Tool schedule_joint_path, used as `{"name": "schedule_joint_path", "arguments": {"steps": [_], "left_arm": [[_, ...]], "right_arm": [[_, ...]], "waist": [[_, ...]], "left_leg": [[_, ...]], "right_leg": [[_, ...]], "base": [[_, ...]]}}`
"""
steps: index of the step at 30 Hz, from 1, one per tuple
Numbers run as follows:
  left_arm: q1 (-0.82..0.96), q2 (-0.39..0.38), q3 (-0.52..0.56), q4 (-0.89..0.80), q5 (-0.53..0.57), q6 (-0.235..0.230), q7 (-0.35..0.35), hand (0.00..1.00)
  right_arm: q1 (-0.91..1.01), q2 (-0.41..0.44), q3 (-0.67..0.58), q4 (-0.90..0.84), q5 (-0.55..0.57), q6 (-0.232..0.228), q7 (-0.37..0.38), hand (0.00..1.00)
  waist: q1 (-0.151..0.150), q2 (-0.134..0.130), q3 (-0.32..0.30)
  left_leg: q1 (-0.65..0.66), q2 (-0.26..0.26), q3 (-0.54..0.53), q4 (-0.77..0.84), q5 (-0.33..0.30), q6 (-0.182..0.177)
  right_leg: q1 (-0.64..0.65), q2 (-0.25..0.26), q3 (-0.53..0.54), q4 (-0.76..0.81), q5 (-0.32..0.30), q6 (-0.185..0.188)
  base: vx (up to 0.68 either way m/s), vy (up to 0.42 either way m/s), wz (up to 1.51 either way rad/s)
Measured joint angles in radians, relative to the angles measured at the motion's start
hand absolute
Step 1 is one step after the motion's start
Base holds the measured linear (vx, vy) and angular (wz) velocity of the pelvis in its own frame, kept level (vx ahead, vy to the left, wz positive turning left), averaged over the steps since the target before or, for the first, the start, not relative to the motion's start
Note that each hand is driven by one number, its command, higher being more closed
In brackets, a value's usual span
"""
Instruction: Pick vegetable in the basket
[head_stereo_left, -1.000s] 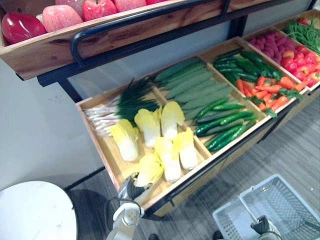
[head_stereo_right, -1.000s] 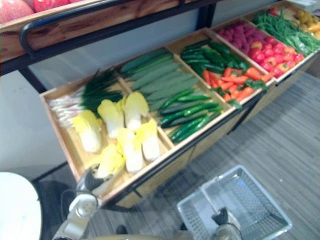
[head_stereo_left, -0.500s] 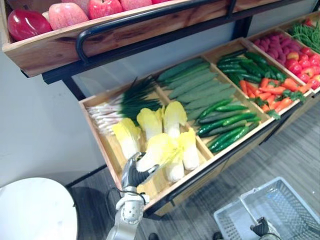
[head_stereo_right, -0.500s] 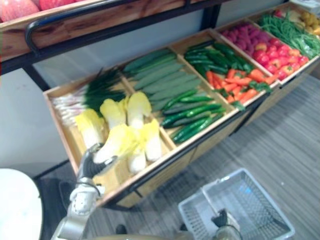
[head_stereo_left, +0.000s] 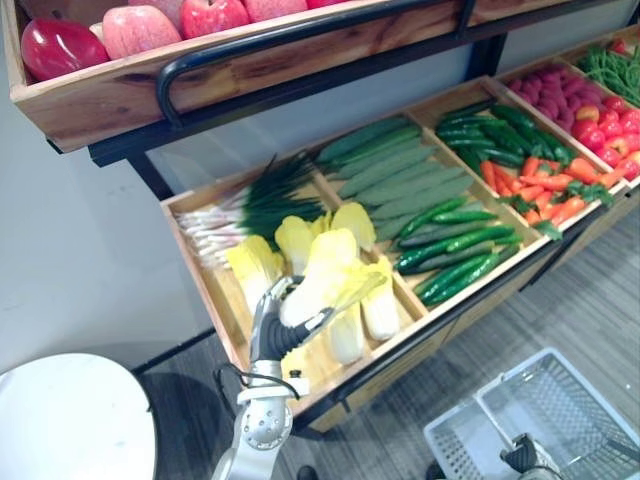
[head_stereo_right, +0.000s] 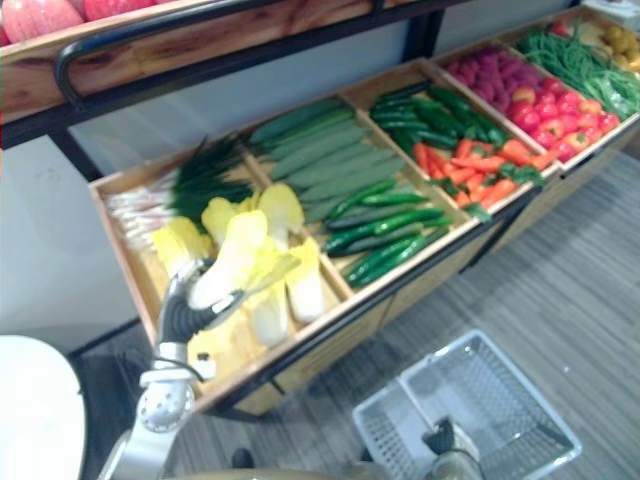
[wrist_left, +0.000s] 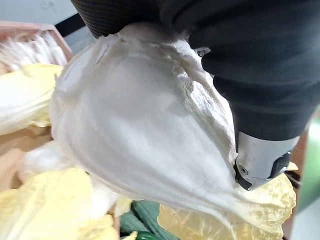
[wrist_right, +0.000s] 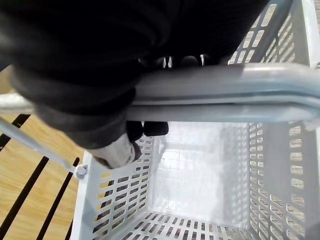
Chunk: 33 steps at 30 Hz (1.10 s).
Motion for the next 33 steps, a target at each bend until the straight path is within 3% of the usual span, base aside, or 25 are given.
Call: {"name": "schedule_joint_path", "arguments": {"steps": [4,9,10,13,15,19,26,33], "left_arm": [[-0.024,0.052,-0.061,-0.048,0.0,-0.046,-0.01,1.0],[-0.068,0.086,-0.153,-0.093,-0.003,-0.066,-0.039,1.0],[-0.1,0.104,-0.209,-0.097,-0.03,-0.077,-0.052,1.0],[-0.131,0.115,-0.273,-0.097,-0.078,-0.098,-0.08,1.0],[-0.148,0.115,-0.313,-0.097,-0.089,-0.106,-0.099,1.0],[-0.163,0.115,-0.362,-0.056,-0.151,-0.105,-0.151,1.0],[-0.193,0.109,-0.461,0.081,-0.147,-0.104,-0.205,1.0],[-0.264,0.104,-0.564,0.242,-0.127,-0.103,-0.253,1.0]], "right_arm": [[-0.002,-0.017,-0.001,0.0,0.02,-0.001,-0.001,1.0],[-0.009,-0.038,-0.029,-0.006,0.065,-0.009,0.001,1.0],[-0.01,-0.052,-0.04,-0.019,0.088,-0.015,0.006,1.0],[0.003,-0.075,-0.04,-0.073,0.101,-0.02,0.015,1.0],[0.024,-0.097,-0.04,-0.141,0.129,-0.021,0.039,1.0],[0.061,-0.12,-0.04,-0.259,0.182,-0.022,0.095,1.0],[0.127,-0.176,-0.043,-0.443,0.247,-0.019,0.178,1.0],[0.13,-0.228,-0.043,-0.626,0.283,-0.026,0.228,1.0]], "waist": [[-0.003,0.001,-0.002],[-0.008,0.0,-0.016],[-0.026,0.0,-0.016],[-0.03,-0.002,-0.033],[-0.052,-0.004,-0.048],[-0.056,-0.016,-0.048],[-0.089,-0.028,-0.058],[-0.128,-0.067,-0.081]], "left_leg": [[0.006,0.0,0.009,0.0,0.0,0.0],[0.007,0.004,0.054,0.0,0.0,0.0],[0.01,0.003,0.067,0.0,0.0,0.0],[0.022,0.005,0.106,0.0,-0.001,-0.001],[0.027,0.006,0.135,0.0,-0.002,-0.002],[0.058,0.014,0.212,-0.001,-0.008,-0.008],[0.095,0.012,0.315,-0.001,-0.026,-0.025],[0.123,-0.001,0.387,-0.001,-0.032,-0.025]], "right_leg": [[-0.001,0.0,0.009,0.003,0.0,0.0],[-0.034,0.004,0.059,0.022,0.002,0.001],[-0.04,0.004,0.071,0.029,0.003,0.003],[-0.06,0.008,0.113,0.039,0.007,0.007],[-0.075,0.013,0.146,0.04,0.016,0.007],[-0.101,0.029,0.222,0.039,0.03,0.009],[-0.135,0.046,0.322,0.039,0.045,0.031],[-0.152,0.051,0.393,0.038,0.067,0.031]], "base": [[0.0,0.0,-0.04],[-0.01,0.004,-0.23],[-0.02,0.013,-0.29],[-0.02,0.011,-0.4],[-0.03,0.007,-0.42],[-0.06,-0.001,-0.58],[-0.03,-0.003,-0.44],[0.03,0.004,-0.3]]}}
